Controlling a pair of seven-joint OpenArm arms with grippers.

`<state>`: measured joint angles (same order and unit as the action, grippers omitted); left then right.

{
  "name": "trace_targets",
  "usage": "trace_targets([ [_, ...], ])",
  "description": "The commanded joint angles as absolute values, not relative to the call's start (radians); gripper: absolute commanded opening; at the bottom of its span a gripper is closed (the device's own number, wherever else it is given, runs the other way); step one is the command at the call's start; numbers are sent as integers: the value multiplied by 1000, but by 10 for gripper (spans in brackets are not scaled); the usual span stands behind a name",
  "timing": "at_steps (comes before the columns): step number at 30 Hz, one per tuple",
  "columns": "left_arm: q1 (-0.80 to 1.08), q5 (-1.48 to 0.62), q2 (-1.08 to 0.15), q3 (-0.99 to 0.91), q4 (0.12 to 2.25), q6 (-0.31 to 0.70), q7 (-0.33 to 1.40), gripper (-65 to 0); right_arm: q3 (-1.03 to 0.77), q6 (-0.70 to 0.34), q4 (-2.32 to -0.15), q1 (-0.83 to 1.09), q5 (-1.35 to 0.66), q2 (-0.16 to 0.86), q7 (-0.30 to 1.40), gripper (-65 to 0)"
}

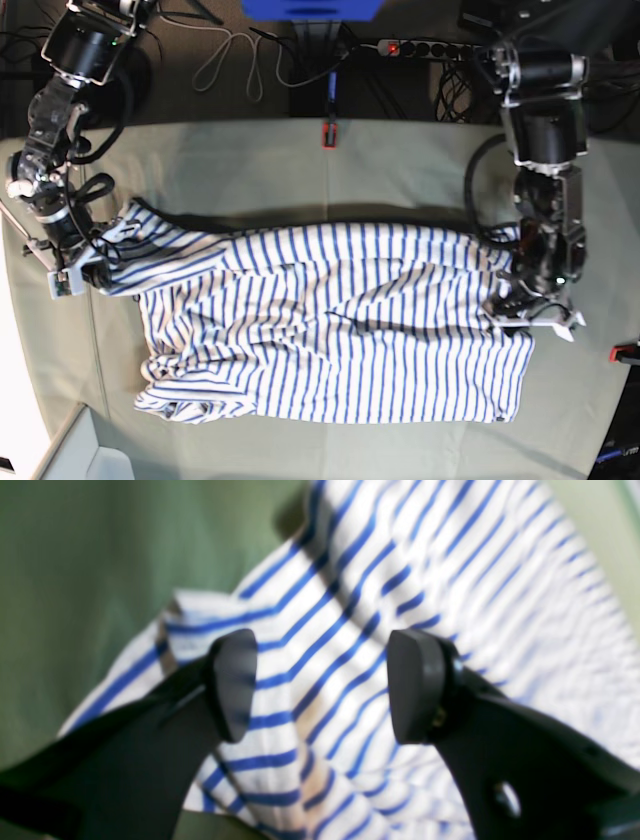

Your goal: Layout the t-shirt on the table in an organized manner, then fold the t-shirt properly

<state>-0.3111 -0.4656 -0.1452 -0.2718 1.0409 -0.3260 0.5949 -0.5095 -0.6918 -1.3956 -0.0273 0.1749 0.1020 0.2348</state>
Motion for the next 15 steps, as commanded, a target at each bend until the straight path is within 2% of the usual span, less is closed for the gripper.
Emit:
trace_targets([
  [1, -340, -447, -154, -274, 1044, -326, 581, -252, -512, -698, -1414, -42, 156, 114, 206, -650],
  [4, -337, -390, -147, -277, 1027, -326, 581, -252, -512, -698, -1414, -42, 156, 114, 206, -650],
  [15, -320, -381, -156, -277, 1020, -326, 582, -252, -512, -698, -1412, -42, 156, 113, 206, -650],
])
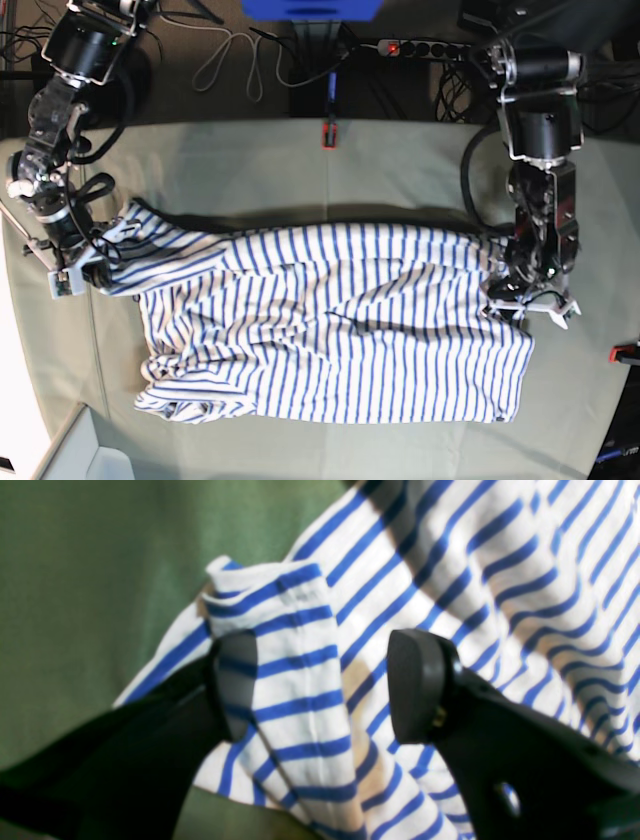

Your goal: Layout the t-shirt on the table in an organized manner, then fold the t-shirt properly

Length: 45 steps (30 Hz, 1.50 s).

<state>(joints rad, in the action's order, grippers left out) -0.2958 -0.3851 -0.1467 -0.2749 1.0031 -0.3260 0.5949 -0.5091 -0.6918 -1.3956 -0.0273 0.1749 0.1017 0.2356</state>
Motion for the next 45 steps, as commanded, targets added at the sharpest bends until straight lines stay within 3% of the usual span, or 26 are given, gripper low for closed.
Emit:
trace_targets([
  [1, -320, -381, -156, -277, 1018, -326, 582, -252, -512, -698, -1412, -42, 156, 113, 206, -650],
  [15, -248, -390, -174, -394, 1006, -326, 584, -264, -512, -698, -1412, -42, 156, 113, 206, -650],
  [21, -231, -392, -174, -440, 1029, -318, 582, -417, -512, -698, -1411, -42, 156, 113, 206, -650],
  [29, -228, -400, -173, -440, 1033, -318, 584, -416, -512, -698, -1411, -44, 156, 113, 206, -650],
  [37, -166, -545, -183, -438, 1109, -325, 584, -414, -510, -698, -1411, -44, 156, 113, 206, -650],
  [39, -147, -555, -183, -438, 1142, -325, 584, -386, -503, -698, -1411, -44, 156, 113, 206, -650],
  [43, -134, -555, -183, -435, 1191, -325, 584, -230, -476, -698, -1411, -42, 156, 113, 206, -650],
  [45, -120, -555, -183, -435, 1199, -320, 584, -186, -476, -698, -1411, -42, 156, 113, 206, -650],
])
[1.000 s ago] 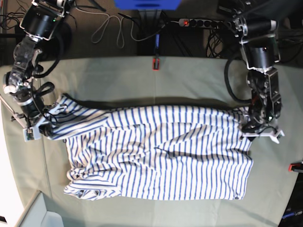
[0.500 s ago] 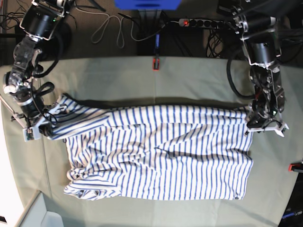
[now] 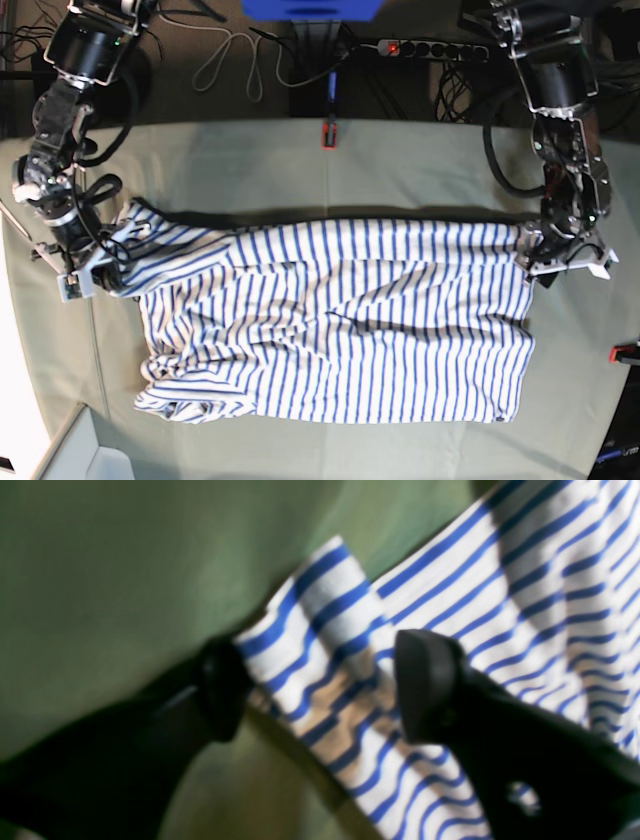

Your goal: Layout the t-shirt on the table in an organized manner, then fold the t-shirt properly

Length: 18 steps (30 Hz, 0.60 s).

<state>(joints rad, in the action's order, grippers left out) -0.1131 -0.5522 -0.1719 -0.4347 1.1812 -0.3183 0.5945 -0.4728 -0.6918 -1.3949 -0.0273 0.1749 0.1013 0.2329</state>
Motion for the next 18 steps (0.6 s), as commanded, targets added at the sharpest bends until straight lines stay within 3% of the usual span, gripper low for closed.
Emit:
trace_targets([
  [1, -119, -555, -183, -437, 1199, -320, 584, -194, -476, -698, -1411, -42, 156, 113, 206, -650],
  [13, -101, -555, -180, -440, 1202, -318, 581, -366, -476, -698, -1411, -42, 156, 113, 206, -650],
  [18, -101, -556, -180, -440, 1204, -323, 581, -378, -476, -698, -1411, -42, 156, 113, 206, -650],
])
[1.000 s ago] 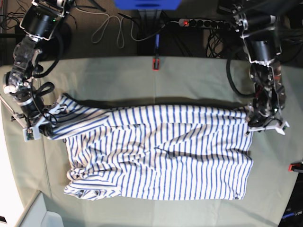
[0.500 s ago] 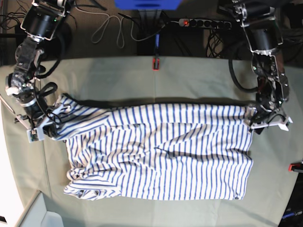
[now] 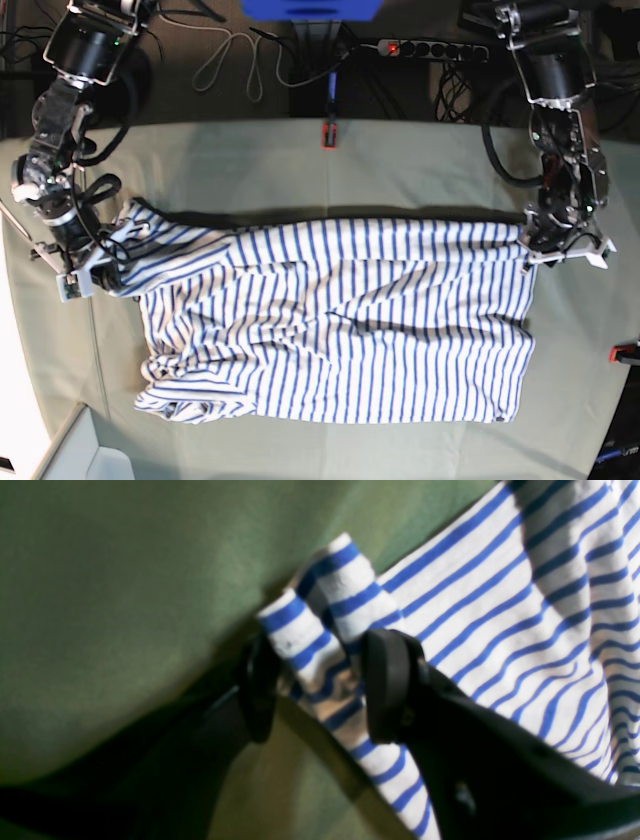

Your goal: Layout the t-shirt on the table in an organized manner, then fold the t-shirt properly

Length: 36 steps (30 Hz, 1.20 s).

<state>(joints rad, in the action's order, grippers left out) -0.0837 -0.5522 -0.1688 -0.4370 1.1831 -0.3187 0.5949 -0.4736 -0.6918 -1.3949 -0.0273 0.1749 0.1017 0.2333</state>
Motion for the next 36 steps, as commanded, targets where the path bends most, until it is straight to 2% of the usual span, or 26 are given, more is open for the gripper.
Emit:
trace_targets([
  [1, -101, -556, -180, -440, 1204, -323, 581, -378, -476, -698, -1411, -42, 156, 113, 206, -650],
  [7, -74, -556, -174, -440, 1277, -323, 582, -376, -476, -698, -1411, -44, 156, 113, 206, -650],
  [12, -53, -556, -173, -440, 1348, -325, 582, -306, -476, -698, -1411, -44, 156, 113, 206, -650],
  [14, -53, -556, -173, -440, 1348, -325, 582, -296, -476, -698, -1411, -44, 156, 113, 206, -650],
  [30, -22, -547, -174, -440, 1342, -325, 575, -298, -476, -698, -1411, -44, 156, 113, 206, -650],
  [36, -28, -555, -180, -440, 1270, -321, 573, -298, -476, -698, -1411, -44, 156, 107, 206, -650],
])
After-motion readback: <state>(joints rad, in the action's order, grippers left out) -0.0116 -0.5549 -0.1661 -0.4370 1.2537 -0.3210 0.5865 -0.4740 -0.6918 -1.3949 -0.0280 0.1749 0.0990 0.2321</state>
